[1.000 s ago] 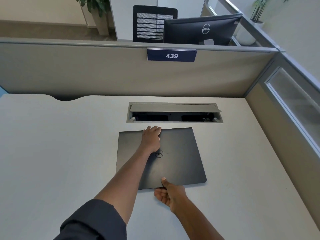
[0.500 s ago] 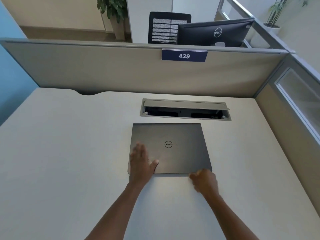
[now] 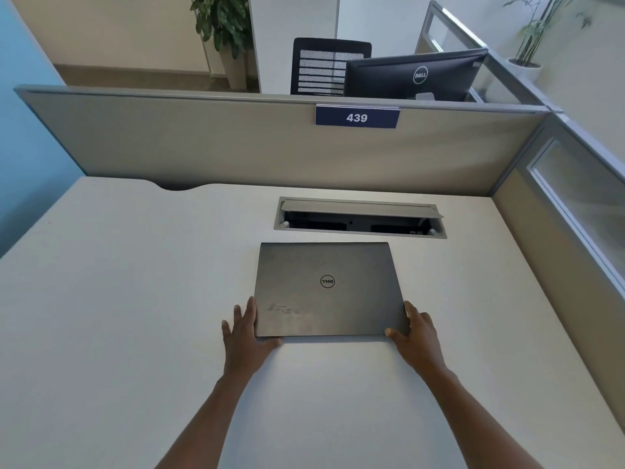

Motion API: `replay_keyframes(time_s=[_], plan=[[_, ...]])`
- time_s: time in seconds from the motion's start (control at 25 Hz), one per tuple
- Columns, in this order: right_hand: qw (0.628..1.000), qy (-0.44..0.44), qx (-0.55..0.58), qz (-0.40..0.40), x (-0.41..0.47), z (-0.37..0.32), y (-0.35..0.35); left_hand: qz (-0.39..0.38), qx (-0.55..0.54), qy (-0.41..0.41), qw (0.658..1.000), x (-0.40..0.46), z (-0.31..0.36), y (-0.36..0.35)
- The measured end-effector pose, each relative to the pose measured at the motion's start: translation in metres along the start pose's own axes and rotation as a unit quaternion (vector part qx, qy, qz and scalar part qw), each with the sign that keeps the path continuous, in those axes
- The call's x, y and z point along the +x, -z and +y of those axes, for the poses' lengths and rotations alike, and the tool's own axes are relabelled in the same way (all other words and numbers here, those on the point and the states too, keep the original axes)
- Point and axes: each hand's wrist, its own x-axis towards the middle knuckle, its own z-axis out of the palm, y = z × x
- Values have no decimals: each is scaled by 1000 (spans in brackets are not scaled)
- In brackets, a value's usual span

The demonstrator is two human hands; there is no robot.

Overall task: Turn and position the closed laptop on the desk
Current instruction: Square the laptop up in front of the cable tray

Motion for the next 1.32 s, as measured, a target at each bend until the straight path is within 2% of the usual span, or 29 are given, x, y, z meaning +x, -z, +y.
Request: replay_keyframes(time_s=[0.2,0.8,1.32], plan=[[1000,-4,-25,6,-2,1,-9,-20,-8,0,1000,8,1,9],[997,-42,15,63,-15,-6,-25,-47,-12,3,999,23,6,15],[996,-52,25,64,-18,-10,-26,-55,-36,-2,998,25,2,11]])
